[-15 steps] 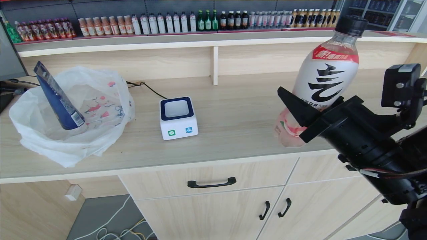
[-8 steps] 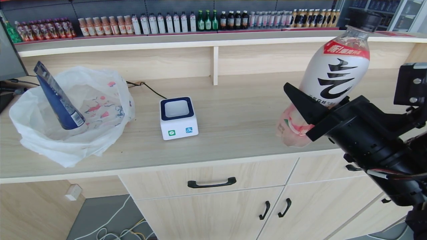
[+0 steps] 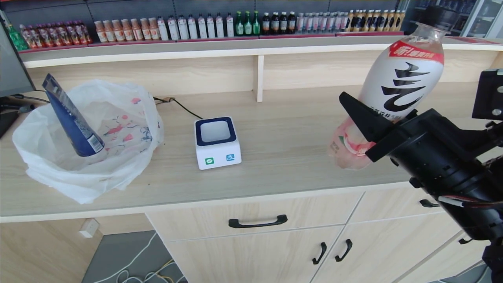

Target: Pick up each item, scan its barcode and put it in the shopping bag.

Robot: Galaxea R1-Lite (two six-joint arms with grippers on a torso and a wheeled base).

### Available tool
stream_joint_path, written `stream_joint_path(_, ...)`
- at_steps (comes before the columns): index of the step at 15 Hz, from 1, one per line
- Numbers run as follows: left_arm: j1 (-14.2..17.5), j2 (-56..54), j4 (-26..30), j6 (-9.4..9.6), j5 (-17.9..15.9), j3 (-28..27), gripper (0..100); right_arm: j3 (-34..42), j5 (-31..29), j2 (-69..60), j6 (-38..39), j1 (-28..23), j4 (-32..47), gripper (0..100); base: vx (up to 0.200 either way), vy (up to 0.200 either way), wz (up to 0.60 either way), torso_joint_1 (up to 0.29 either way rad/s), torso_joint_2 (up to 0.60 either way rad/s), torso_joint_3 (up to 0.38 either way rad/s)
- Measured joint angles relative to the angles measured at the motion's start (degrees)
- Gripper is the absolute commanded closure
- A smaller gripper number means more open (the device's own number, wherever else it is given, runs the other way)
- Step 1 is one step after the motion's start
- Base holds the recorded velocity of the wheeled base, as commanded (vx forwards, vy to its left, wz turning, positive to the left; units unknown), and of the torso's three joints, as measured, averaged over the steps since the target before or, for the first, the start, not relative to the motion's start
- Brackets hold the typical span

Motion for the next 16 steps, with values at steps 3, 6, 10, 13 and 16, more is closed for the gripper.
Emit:
stream_joint_path(3, 0.0, 0.0, 0.0, -0.01, 0.0, 0.0, 0, -0.1, 0.2, 0.2, 0.0, 0.2, -0.4, 100, 0.000, 0.200, 0.00, 0.002, 0.00, -0.001)
stream_joint_path(6, 0.0, 0.0, 0.0, -0.04, 0.0, 0.0, 0, -0.2, 0.1, 0.2, 0.0, 0.1, -0.3, 100, 0.000, 0.200, 0.00, 0.005, 0.01, 0.002)
stream_joint_path(10, 0.0, 0.0, 0.0, -0.17, 0.0, 0.0, 0, -0.6, 0.1, 0.3, 0.0, 0.2, -0.4, 100, 0.000, 0.200, 0.00, 0.001, 0.00, 0.005)
stream_joint_path(13, 0.0, 0.0, 0.0, -0.26, 0.0, 0.0, 0, -1.4, 0.2, 0.6, 0.1, 0.3, -0.3, 100, 0.000, 0.200, 0.00, 0.004, 0.00, 0.004)
stream_joint_path(16, 0.0, 0.0, 0.0, -0.12, 0.0, 0.0, 0, -1.7, 0.2, 0.6, 0.3, 0.2, -0.4, 100, 0.000, 0.067, 0.00, 0.002, 0.00, 0.001)
